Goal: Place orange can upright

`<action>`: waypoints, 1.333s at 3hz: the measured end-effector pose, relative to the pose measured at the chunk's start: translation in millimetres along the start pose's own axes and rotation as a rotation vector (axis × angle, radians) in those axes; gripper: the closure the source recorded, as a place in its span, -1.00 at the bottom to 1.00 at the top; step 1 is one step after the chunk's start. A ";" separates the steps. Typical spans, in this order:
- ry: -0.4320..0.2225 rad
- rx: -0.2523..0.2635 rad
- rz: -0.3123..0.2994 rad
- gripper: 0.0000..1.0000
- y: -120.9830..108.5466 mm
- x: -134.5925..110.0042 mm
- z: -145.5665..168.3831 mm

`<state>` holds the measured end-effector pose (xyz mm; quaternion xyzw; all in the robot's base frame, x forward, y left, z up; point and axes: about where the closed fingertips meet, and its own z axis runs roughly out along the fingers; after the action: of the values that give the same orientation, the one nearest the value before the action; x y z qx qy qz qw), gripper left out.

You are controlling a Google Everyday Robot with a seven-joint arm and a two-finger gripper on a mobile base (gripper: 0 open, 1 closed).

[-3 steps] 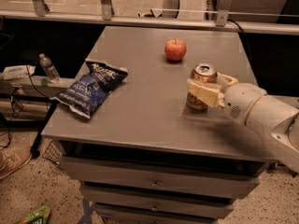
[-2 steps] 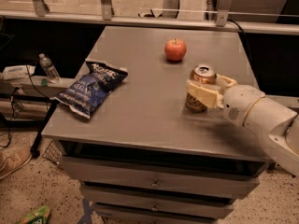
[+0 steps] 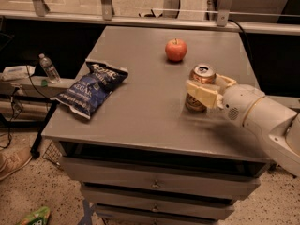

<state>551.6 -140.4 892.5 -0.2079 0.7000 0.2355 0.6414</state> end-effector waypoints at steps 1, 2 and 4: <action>0.000 -0.003 -0.001 -0.28 1.5 -0.6 1.1; 0.000 -0.006 -0.003 -0.78 3.3 -1.4 2.4; 0.004 -0.020 -0.011 -1.00 6.4 -2.7 2.3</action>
Offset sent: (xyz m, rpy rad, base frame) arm 0.0001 0.0015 0.0005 -0.0005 -0.0007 0.0024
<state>549.9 -134.0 895.4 -0.2188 0.6976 0.2386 0.6391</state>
